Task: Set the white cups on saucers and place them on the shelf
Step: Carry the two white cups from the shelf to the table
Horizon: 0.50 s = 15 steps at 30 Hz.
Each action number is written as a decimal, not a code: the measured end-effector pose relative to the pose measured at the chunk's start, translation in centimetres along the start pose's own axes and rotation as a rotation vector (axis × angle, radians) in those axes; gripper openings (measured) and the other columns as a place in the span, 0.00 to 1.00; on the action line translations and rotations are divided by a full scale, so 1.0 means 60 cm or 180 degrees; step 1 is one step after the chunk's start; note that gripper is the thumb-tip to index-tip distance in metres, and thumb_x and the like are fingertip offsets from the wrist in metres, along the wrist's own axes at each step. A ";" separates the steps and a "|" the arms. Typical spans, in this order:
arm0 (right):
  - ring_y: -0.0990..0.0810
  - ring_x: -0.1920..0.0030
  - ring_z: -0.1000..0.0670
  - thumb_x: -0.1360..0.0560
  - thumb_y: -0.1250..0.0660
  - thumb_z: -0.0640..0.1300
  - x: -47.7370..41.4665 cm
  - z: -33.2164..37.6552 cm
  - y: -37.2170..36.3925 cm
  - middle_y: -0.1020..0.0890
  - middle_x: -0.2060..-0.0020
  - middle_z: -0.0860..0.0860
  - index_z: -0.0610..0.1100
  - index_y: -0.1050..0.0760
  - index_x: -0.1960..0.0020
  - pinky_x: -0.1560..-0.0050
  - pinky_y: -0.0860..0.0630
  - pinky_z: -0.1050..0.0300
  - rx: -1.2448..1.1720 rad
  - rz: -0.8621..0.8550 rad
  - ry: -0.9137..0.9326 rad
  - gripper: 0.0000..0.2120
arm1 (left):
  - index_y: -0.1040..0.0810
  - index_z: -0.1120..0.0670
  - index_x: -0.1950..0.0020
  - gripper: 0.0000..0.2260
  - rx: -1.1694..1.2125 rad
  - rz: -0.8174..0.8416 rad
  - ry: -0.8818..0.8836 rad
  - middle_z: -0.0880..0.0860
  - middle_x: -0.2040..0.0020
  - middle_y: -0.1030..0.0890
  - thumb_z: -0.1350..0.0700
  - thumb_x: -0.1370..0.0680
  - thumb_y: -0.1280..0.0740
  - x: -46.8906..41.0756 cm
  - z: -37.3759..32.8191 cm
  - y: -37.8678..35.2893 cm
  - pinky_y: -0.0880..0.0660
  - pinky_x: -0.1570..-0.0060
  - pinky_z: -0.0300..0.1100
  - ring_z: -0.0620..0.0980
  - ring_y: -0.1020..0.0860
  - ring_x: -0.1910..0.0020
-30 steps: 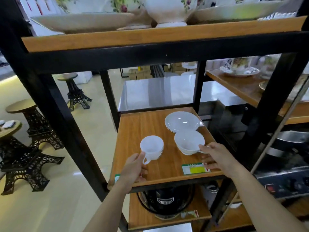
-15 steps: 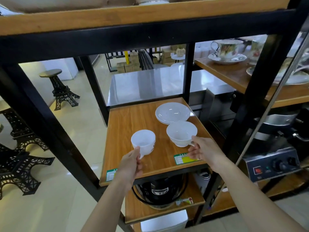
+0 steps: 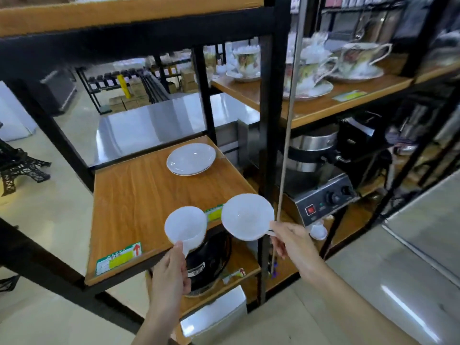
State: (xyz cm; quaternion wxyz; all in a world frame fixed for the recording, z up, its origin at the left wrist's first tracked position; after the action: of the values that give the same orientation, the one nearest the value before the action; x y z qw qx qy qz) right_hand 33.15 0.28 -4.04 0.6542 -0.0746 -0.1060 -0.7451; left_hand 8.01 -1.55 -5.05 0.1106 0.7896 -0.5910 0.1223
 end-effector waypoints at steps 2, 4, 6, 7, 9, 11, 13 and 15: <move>0.32 0.78 0.57 0.21 0.39 0.45 0.022 -0.015 0.049 0.29 0.77 0.50 0.43 0.31 0.70 0.76 0.35 0.67 -0.0143 -0.0234 -0.0015 0.19 | 0.40 0.55 0.67 0.19 -0.0105 0.0080 0.0033 0.49 0.74 0.43 0.47 0.20 0.42 0.032 0.013 -0.036 0.47 0.76 0.38 0.46 0.45 0.76; 0.34 0.81 0.58 0.21 0.39 0.44 0.041 -0.030 0.098 0.30 0.80 0.52 0.42 0.31 0.71 0.79 0.37 0.69 -0.0246 -0.0483 -0.0036 0.19 | 0.40 0.55 0.67 0.19 -0.0176 0.0186 0.0069 0.47 0.77 0.43 0.47 0.20 0.42 0.061 0.023 -0.075 0.47 0.75 0.38 0.45 0.45 0.79; 0.36 0.82 0.58 0.21 0.40 0.43 0.070 -0.044 0.163 0.31 0.80 0.52 0.41 0.32 0.70 0.79 0.39 0.69 -0.0282 -0.0719 -0.0052 0.19 | 0.39 0.55 0.67 0.19 -0.0235 0.0382 0.0085 0.47 0.77 0.44 0.47 0.20 0.42 0.099 0.032 -0.130 0.47 0.73 0.40 0.47 0.46 0.77; 0.36 0.81 0.58 0.21 0.40 0.43 0.083 -0.051 0.190 0.31 0.79 0.51 0.40 0.32 0.69 0.79 0.40 0.68 -0.0298 -0.0800 -0.0058 0.18 | 0.39 0.55 0.67 0.20 -0.0266 0.0462 0.0060 0.48 0.76 0.44 0.47 0.20 0.42 0.115 0.035 -0.154 0.47 0.72 0.41 0.47 0.46 0.76; 0.37 0.81 0.57 0.21 0.40 0.42 0.122 -0.064 0.266 0.32 0.76 0.47 0.39 0.32 0.69 0.79 0.41 0.67 -0.0344 -0.1074 -0.0042 0.18 | 0.38 0.56 0.68 0.20 -0.0308 0.0680 -0.0016 0.49 0.75 0.44 0.48 0.19 0.42 0.162 0.040 -0.222 0.47 0.72 0.41 0.46 0.45 0.78; 0.38 0.81 0.57 0.21 0.40 0.42 0.163 -0.076 0.345 0.33 0.75 0.45 0.40 0.33 0.71 0.79 0.42 0.67 -0.0351 -0.1388 -0.0019 0.19 | 0.36 0.56 0.67 0.18 -0.0238 0.0870 -0.0030 0.49 0.74 0.43 0.49 0.19 0.42 0.210 0.046 -0.292 0.48 0.72 0.40 0.45 0.45 0.78; 0.37 0.78 0.55 0.22 0.40 0.42 0.210 -0.091 0.424 0.33 0.75 0.45 0.40 0.33 0.70 0.79 0.42 0.67 -0.0391 -0.1700 -0.0062 0.19 | 0.37 0.56 0.67 0.19 -0.0214 0.1063 -0.0069 0.49 0.73 0.44 0.49 0.19 0.42 0.258 0.055 -0.363 0.48 0.73 0.40 0.46 0.46 0.77; 0.37 0.77 0.54 0.22 0.40 0.43 0.261 -0.108 0.504 0.33 0.74 0.45 0.40 0.32 0.69 0.80 0.42 0.67 -0.0443 -0.1985 -0.0106 0.18 | 0.38 0.55 0.67 0.19 -0.0229 0.1207 -0.0083 0.49 0.73 0.44 0.48 0.19 0.42 0.306 0.068 -0.433 0.48 0.74 0.40 0.46 0.45 0.77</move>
State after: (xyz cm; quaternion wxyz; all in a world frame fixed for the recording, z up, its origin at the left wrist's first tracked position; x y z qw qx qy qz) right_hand 61.18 -20.07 -4.54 0.3858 -0.0954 -0.0832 -0.9139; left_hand 38.23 -12.31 -3.75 0.1062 0.6612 -0.7345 0.1095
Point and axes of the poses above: each hand's wrist, its own x-axis away from the middle knuckle, its own y-axis out of the back of the hand, z = x × y, the point moved 6 cm from there along -x, towards the middle knuckle
